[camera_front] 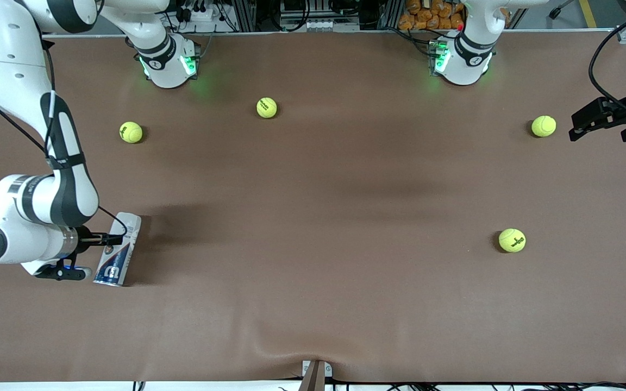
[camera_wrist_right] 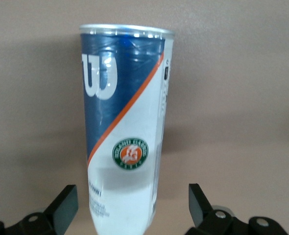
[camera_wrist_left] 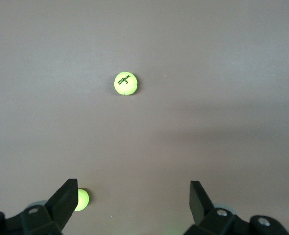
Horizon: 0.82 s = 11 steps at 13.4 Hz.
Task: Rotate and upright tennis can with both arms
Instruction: 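Reach the right gripper down to the lying Wilson can and grasp it, then lift the can with the right gripper and carry it toward table center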
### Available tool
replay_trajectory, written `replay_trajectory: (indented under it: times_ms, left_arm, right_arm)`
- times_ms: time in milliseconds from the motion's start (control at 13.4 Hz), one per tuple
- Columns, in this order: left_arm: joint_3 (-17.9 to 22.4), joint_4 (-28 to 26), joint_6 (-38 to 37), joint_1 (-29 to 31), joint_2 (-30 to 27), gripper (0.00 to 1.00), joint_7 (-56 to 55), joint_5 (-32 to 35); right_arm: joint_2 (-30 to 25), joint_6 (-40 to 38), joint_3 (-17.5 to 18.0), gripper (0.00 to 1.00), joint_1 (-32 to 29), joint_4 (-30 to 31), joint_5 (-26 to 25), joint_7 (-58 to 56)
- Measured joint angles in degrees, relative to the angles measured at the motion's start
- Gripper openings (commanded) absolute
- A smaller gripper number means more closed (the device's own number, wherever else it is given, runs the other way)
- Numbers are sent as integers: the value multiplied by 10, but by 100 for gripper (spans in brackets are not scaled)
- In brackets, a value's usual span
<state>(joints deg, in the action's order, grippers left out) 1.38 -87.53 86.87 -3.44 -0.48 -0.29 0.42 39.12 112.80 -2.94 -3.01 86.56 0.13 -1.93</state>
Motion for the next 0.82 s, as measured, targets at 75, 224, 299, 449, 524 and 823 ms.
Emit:
replay_trajectory:
  times_ms: [75,224,299,449,524,823]
  left_arm:
    - [0,0,0,0,0,100,0,0]
    - [0,0,0,1,0,100,0,0]
    - [0,0,0,1,1,100,0,0]
    - [0,0,0,1,1,100,0,0]
    - [0,0,0,1,1,100,0,0]
    - [0,0,0,2,1,100,0,0]
  right_arm:
    - [5,18,0,100,0,6,0,-1]
    - [12,48,3,100,0,21,0,-1]
    - [16,58,3,100,1,27,0,-1]
    - [31,80,4,100,1,34,0,-11]
    - [42,91,4,100,1,35,0,-19]
    - [47,99,4,100,1,33,0,-24]
